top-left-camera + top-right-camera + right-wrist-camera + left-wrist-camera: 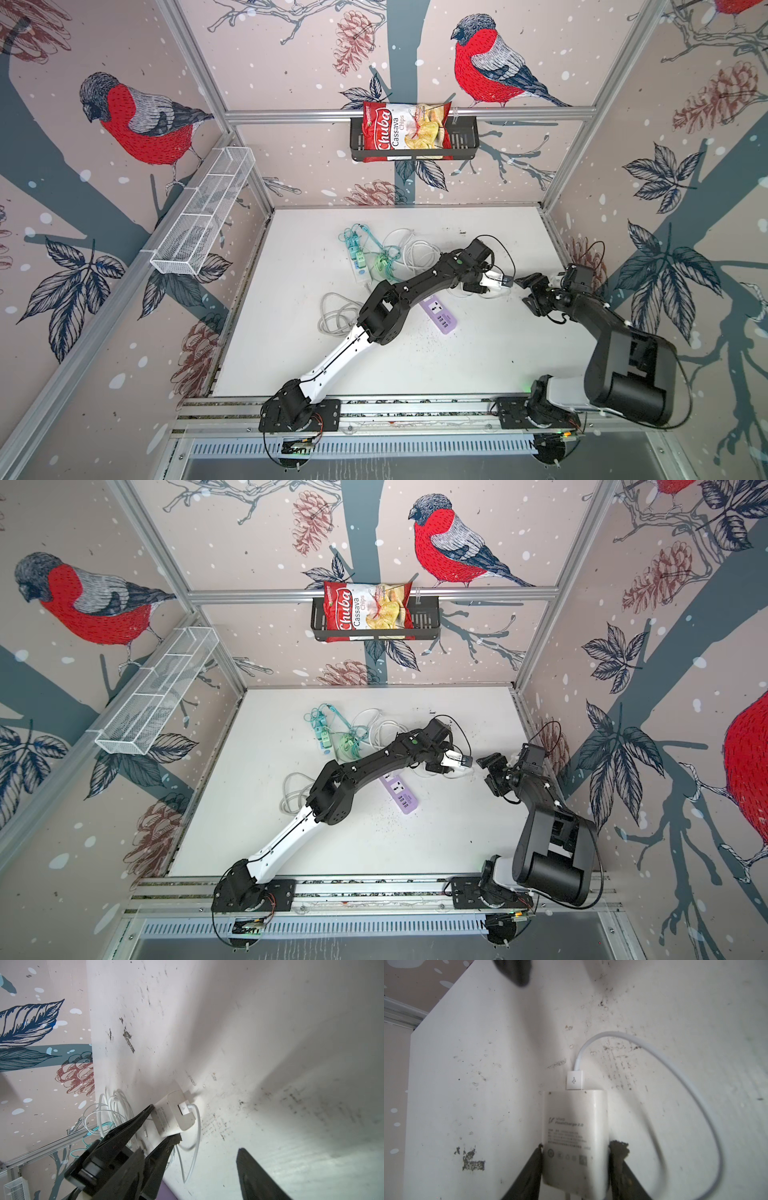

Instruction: Insert the plug

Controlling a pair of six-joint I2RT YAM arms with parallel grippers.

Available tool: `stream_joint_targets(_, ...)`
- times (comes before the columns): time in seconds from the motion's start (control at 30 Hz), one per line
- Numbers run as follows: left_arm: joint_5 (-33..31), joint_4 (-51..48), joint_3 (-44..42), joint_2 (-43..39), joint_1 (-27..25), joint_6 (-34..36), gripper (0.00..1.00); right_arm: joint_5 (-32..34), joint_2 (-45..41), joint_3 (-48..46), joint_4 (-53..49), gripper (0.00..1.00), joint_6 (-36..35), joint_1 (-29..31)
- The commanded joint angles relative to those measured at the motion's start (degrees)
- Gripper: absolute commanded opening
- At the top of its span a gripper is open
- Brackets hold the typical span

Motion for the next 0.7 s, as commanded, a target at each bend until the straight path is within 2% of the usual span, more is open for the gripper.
stream_joint_targets(0.0,-1.63,-24.56,-3.73,0.99,-0.54,-1.62,0.36,1.55,-0.58,0.38,-1.03,0.71,-1.08,-0.05)
stream_joint_targets(0.17,-1.83,-23.37,-4.43,-0.7,-0.65,-1.62,0.22,1.61,-2.13,0.29,-2.28,0.71,-2.35,-0.04)
stream_joint_targets(0.27,-0.21,-20.2,-5.83,-3.4,-0.33,-3.89,0.2,-2.28,-2.99,-0.58,-1.19,0.71,-3.53,-0.06)
stream_joint_targets(0.43,2.27,-6.52,-15.28,-10.75,0.2,-8.65,0.15,-6.39,-3.67,-1.62,-1.46,0.7,-4.8,0.02)
stream_joint_targets(0.57,5.11,5.32,-24.13,-17.58,0.75,-13.38,0.15,-7.19,-6.69,-3.48,-0.88,0.6,-4.47,1.11)
stream_joint_targets(0.67,4.84,15.25,-31.17,-22.09,0.76,-16.8,0.14,-10.64,-8.71,-4.34,0.52,0.58,-3.14,2.5)
